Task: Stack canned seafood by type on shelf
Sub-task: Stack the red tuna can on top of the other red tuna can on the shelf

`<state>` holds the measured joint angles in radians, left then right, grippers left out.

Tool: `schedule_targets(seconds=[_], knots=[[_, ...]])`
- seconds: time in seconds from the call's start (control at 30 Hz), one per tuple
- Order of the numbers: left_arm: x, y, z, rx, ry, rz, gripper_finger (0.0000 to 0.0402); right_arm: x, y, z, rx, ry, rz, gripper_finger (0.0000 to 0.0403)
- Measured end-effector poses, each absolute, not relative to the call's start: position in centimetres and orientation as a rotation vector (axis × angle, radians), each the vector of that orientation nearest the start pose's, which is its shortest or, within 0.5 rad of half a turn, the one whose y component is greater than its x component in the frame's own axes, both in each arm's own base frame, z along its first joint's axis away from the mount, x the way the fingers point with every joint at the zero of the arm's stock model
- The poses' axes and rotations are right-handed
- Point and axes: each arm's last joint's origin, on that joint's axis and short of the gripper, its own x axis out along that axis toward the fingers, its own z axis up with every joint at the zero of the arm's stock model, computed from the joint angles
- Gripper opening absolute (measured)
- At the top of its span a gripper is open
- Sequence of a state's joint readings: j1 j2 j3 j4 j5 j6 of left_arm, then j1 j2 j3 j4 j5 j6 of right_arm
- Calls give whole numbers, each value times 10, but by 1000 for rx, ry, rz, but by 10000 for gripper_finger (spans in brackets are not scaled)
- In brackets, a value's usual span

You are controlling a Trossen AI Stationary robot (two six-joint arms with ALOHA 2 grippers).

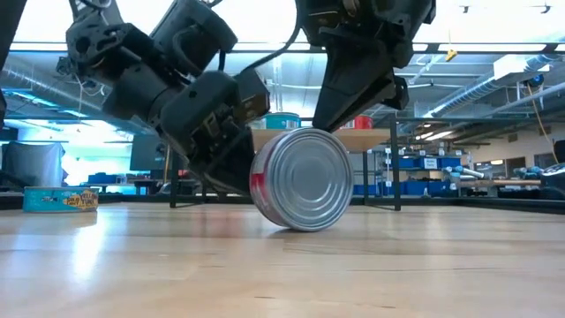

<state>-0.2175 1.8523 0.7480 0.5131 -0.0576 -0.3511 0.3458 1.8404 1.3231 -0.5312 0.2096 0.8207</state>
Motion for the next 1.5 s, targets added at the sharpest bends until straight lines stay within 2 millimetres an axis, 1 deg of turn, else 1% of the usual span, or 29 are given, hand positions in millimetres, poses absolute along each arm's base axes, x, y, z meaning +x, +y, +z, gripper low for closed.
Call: schedule_targets(seconds=[0.13, 0.23, 0.3, 0.37, 0.47, 0.6, 0.7, 0.8, 0.9, 0.97, 1.03, 1.13, 1.2, 1.27, 1.4, 1.5], knots=[[326, -70, 120, -250, 623, -30, 1, 360, 123, 208, 459, 975, -287, 79], [323, -68, 129, -259, 611, 30, 1, 359, 123, 212, 470, 969, -274, 94], [321, -67, 134, -264, 609, 68, 1, 358, 122, 217, 472, 956, -250, 105], [320, -66, 140, -271, 587, 82, 1, 358, 122, 223, 451, 939, -225, 115], [319, -65, 147, -291, 568, 92, 1, 357, 122, 225, 392, 940, -187, 132], [310, -68, 146, -355, 556, 94, 1, 357, 123, 227, 310, 956, -79, 160], [298, -76, 142, -405, 533, 74, 1, 357, 125, 228, 237, 971, 30, 186], [283, -83, 139, -436, 517, 70, 1, 357, 127, 228, 162, 965, 92, 215], [271, -88, 139, -459, 502, 55, 1, 357, 128, 229, 107, 957, 123, 246], [267, -91, 141, -471, 495, 44, 1, 358, 127, 229, 90, 944, 125, 267], [259, -93, 141, -466, 499, 35, 1, 361, 124, 227, 82, 937, 124, 286], [256, -96, 147, -468, 475, 21, 1, 366, 119, 222, 92, 936, 114, 308], [255, -96, 150, -450, 461, 13, 1, 371, 117, 221, 83, 914, 117, 318], [255, -96, 152, -445, 453, 8, 1, 374, 113, 215, 53, 925, 114, 325], [255, -96, 156, -457, 432, 13, 1, 378, 106, 213, 18, 919, 137, 329], [256, -95, 158, -461, 397, 43, 1, 376, 101, 208, -78, 961, 189, 326]])
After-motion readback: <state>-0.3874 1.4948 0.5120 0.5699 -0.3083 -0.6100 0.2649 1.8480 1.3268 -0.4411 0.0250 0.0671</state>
